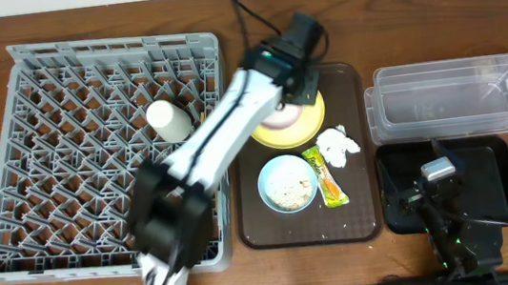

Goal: Sort waste into correct bins and load items into the dishwasher
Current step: 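Grasp the pink bowl rim with the left gripper, then carry the pink bowl to the rack's back edge and release, then raise the left gripper and hold it above the rack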

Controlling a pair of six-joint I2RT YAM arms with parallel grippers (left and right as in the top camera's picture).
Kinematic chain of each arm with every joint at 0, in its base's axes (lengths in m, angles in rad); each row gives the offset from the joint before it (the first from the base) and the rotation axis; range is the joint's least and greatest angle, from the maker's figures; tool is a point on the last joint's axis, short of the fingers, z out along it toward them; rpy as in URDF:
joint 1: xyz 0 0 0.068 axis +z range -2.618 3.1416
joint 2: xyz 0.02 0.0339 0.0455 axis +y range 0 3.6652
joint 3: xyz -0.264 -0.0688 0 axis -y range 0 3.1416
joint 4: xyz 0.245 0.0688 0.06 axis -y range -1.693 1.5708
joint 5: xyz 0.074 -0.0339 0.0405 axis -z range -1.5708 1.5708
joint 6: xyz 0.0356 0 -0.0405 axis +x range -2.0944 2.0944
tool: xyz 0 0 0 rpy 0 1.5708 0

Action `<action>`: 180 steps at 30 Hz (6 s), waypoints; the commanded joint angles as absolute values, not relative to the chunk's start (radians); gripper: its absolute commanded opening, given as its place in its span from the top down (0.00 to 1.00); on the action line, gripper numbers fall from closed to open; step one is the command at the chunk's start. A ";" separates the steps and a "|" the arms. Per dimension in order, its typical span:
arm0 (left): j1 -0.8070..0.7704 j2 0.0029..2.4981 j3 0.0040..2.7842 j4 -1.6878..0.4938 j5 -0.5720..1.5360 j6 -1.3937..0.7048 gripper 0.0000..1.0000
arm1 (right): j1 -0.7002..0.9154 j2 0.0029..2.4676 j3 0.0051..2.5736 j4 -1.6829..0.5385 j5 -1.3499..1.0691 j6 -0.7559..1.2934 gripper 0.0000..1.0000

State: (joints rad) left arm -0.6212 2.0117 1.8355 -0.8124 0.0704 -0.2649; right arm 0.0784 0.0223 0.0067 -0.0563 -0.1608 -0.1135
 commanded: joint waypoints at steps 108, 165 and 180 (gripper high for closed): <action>0.072 2.118 1.732 -0.237 1.464 -0.705 0.93 | 0.079 0.020 0.006 -0.060 -0.162 -0.118 0.01; 0.279 2.001 1.696 -0.616 1.011 -0.437 0.44 | 0.079 0.020 0.006 -0.060 -0.162 -0.118 0.01; -0.062 1.700 1.696 -1.157 0.377 -0.255 0.16 | 0.079 0.020 0.006 -0.060 -0.162 -0.118 0.01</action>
State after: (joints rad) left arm -0.0185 1.6890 1.6966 -1.1275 0.5671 -0.2924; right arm 0.0784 0.0223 0.0067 -0.0563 -0.1604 -0.1135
